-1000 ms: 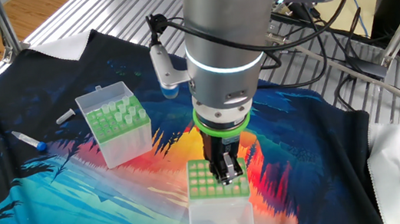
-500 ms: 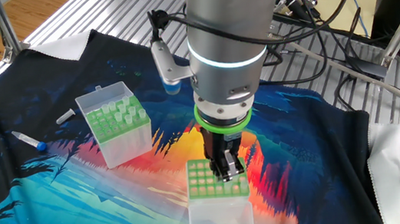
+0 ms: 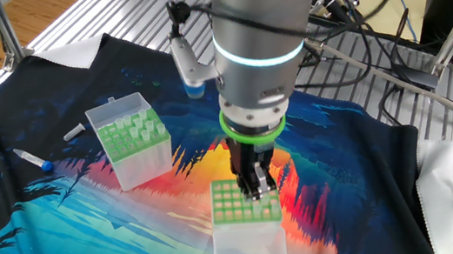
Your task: Transfer all large pipette tips from one holder to another
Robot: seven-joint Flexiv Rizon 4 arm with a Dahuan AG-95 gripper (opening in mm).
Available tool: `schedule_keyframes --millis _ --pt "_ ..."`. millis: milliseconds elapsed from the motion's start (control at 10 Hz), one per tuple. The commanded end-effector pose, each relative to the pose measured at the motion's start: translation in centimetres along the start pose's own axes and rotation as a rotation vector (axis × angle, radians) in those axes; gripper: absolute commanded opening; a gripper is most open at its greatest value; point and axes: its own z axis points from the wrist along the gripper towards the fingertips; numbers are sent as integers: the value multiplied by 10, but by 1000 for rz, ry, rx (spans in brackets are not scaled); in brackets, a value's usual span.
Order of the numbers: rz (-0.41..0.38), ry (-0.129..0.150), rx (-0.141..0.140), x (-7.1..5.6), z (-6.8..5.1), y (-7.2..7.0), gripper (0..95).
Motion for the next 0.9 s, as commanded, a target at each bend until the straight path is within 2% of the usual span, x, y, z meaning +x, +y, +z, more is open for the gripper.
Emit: schedule_keyframes --millis 100,300,900 --pt "-16 0 2 0 -11 0 0" --pt "-24 2 3 2 -26 2 0" --pt "-60 14 12 4 -84 2 0"
